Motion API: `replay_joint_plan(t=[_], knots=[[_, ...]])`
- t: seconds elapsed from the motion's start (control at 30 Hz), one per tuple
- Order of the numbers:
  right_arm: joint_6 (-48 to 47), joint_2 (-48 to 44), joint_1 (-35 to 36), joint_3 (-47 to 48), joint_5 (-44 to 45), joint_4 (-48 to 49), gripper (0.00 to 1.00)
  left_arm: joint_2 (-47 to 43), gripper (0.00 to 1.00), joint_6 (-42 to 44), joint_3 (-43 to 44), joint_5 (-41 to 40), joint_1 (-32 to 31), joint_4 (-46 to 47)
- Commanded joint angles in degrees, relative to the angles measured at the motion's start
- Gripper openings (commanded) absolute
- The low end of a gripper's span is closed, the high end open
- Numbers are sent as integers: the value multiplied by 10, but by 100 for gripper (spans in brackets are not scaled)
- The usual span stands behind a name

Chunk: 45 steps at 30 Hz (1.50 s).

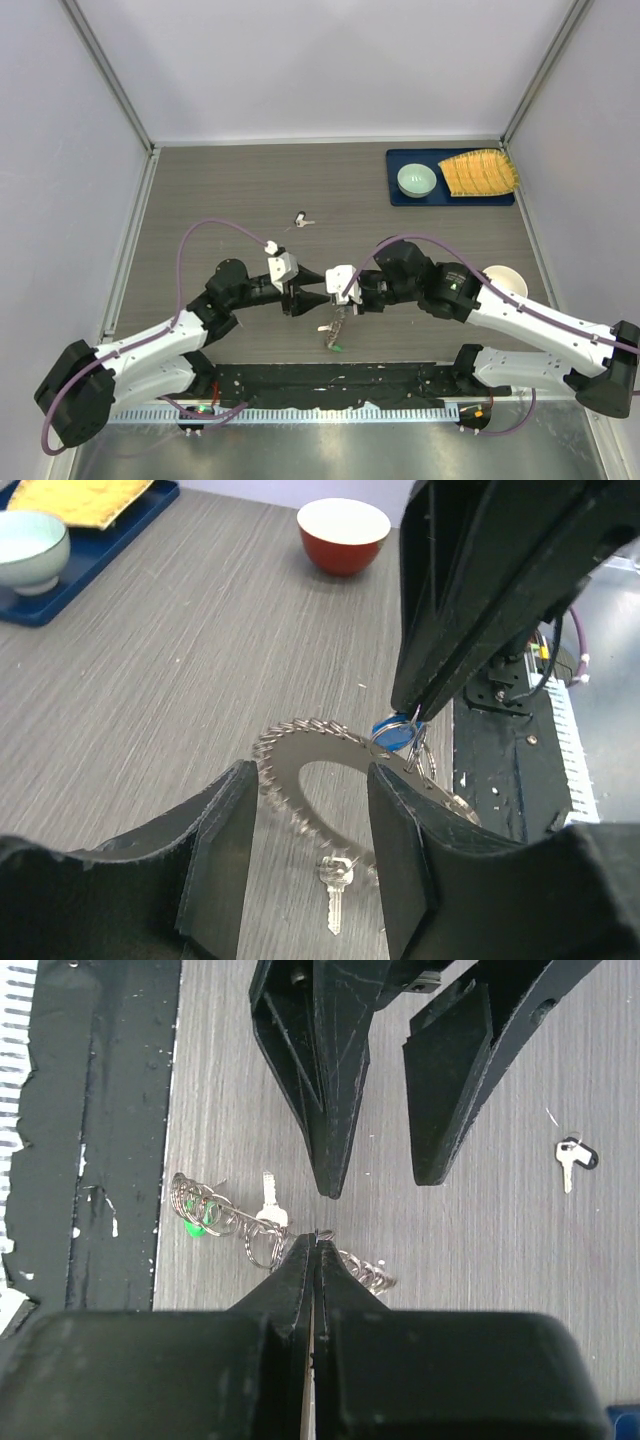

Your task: Put the keys on the keyring

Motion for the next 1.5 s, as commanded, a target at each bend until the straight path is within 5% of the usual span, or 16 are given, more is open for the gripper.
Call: replay_joint_plan(t=[0.0, 0.27, 1.13, 1.3, 1.47], knots=[[-12, -4, -1, 35, -35, -13, 1, 3, 52, 59, -5, 109, 10, 63], [-17, 6, -1, 42, -50, -21, 1, 77, 50, 38, 52, 204, 10, 80], [-12, 13, -1, 46, -38, -21, 1, 173, 34, 0, 92, 280, 9, 81], [-9, 9, -1, 45, -31, -21, 1, 169, 26, 0, 87, 273, 10, 80], [-4, 1, -1, 41, -9, -21, 1, 148, 0, 8, 79, 246, 10, 62]])
